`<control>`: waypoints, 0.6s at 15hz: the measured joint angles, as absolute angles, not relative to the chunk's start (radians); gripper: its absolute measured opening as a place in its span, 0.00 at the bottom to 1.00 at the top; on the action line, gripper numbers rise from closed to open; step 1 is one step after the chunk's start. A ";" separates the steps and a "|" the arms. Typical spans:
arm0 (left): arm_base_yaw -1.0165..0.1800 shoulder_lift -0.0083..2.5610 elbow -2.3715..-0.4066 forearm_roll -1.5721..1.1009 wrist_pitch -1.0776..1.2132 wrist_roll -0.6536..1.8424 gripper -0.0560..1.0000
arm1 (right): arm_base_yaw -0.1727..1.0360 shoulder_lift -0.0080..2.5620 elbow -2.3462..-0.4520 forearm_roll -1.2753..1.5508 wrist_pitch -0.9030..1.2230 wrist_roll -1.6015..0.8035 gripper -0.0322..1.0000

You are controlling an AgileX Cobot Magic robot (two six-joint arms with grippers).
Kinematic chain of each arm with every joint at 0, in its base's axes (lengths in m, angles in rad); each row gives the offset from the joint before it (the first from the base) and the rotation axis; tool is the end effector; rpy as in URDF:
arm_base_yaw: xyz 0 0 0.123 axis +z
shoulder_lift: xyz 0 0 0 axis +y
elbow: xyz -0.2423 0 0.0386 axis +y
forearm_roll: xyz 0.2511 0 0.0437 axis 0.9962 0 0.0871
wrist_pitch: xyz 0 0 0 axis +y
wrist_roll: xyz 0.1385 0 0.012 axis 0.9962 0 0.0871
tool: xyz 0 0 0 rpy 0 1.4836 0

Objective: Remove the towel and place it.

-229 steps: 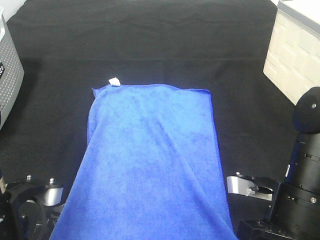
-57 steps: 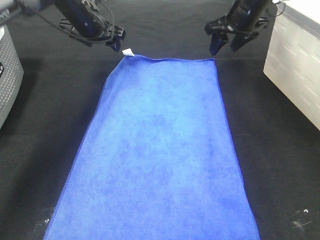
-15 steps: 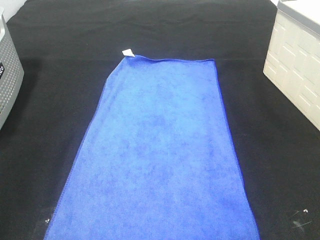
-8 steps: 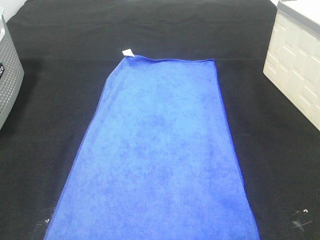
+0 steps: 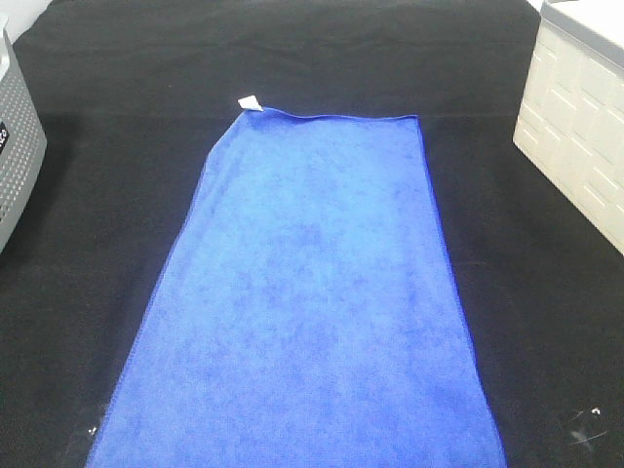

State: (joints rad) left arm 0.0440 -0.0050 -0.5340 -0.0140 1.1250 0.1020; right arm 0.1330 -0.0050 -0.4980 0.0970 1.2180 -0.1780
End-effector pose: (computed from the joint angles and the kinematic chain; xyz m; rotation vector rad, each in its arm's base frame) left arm 0.0726 0.0014 0.2602 0.0615 2.0694 0.0730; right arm 0.0663 0.0216 0.2385 -0.3540 2.1669 0.0936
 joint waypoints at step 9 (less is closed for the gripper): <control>0.044 -0.005 -0.501 -0.046 1.049 0.112 0.80 | 0.133 -0.004 -0.461 0.097 1.117 -0.178 0.67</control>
State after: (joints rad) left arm 0.0440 -0.0050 -0.5010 -0.0460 1.0490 0.1120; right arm 0.1330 -0.0040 -0.4610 0.0970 1.1170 -0.1780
